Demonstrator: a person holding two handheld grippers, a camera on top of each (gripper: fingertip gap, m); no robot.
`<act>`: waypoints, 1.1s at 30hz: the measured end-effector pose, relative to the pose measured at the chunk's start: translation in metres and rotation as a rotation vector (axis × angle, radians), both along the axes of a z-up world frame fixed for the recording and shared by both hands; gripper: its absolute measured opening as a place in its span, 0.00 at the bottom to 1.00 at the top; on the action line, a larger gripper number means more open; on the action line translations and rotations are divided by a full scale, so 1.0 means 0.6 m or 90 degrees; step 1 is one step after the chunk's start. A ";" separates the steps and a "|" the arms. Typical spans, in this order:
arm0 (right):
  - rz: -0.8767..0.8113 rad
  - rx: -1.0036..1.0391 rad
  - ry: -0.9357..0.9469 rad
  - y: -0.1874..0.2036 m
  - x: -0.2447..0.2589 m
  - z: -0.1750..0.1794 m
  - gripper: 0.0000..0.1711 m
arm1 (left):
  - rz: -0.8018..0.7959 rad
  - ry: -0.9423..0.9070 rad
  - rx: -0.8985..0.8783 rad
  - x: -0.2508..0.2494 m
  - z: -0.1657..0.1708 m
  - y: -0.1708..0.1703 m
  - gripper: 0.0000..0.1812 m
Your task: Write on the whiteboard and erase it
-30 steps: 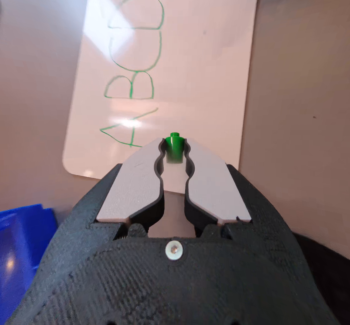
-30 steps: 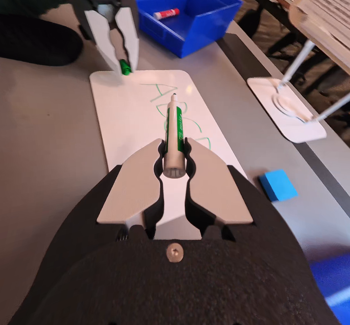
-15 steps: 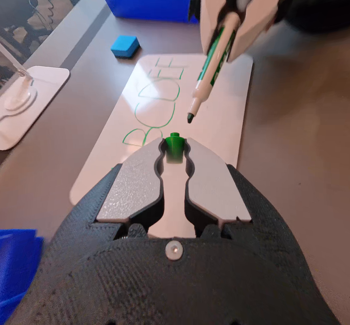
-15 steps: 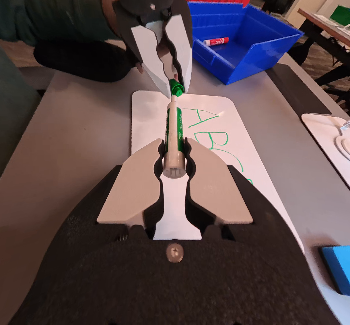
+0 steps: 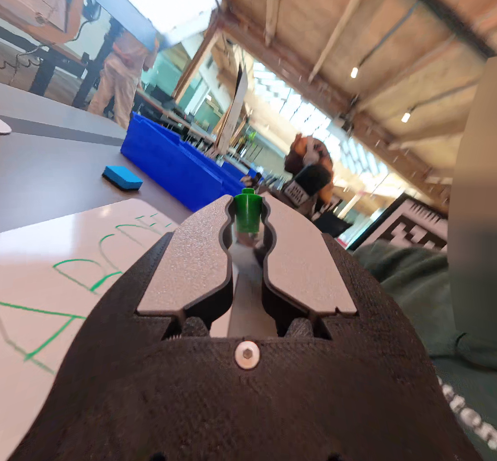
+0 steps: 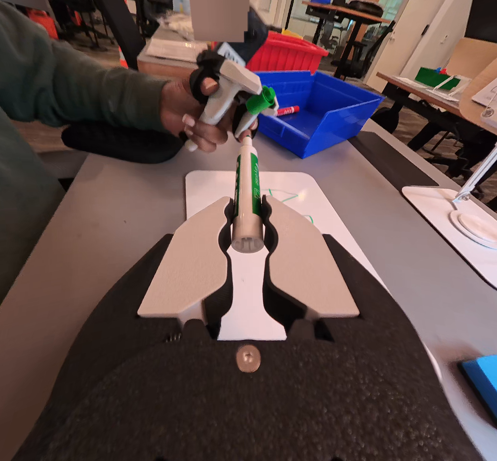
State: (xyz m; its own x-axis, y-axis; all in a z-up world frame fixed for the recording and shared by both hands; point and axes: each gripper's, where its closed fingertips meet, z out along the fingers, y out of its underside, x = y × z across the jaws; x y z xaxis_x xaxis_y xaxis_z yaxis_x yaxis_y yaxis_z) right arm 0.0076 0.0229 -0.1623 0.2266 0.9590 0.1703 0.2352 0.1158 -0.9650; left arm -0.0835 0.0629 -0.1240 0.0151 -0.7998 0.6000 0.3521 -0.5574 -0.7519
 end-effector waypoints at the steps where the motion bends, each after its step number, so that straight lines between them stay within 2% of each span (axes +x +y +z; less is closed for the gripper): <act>1: -0.003 -0.004 0.018 -0.001 -0.005 0.007 0.12 | 0.012 -0.041 -0.030 -0.004 0.007 0.006 0.10; 5: -0.013 -0.035 0.089 -0.007 -0.029 0.031 0.12 | 0.070 -0.161 -0.092 -0.015 0.030 0.021 0.10; 13: -0.018 -0.151 0.199 -0.001 -0.064 0.059 0.12 | 0.160 -0.264 -0.057 -0.016 0.074 0.012 0.10; 28: -0.051 -0.215 0.318 0.004 -0.072 0.094 0.12 | 0.192 -0.349 -0.017 -0.023 0.103 -0.002 0.10; 31: -0.048 -0.235 0.381 0.011 -0.058 0.113 0.12 | 0.187 -0.341 -0.005 -0.022 0.103 -0.008 0.10; 33: -0.051 -0.224 0.363 0.016 -0.055 0.114 0.12 | 0.185 -0.326 0.003 -0.016 0.102 -0.010 0.10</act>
State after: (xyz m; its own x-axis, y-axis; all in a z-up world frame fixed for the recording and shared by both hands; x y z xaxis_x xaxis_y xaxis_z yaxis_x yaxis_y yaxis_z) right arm -0.0255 0.0326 -0.0942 0.2608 0.9121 -0.3163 -0.3279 -0.2245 -0.9177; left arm -0.0933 0.0569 -0.0626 -0.0569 -0.8093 0.5847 0.8091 -0.3804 -0.4478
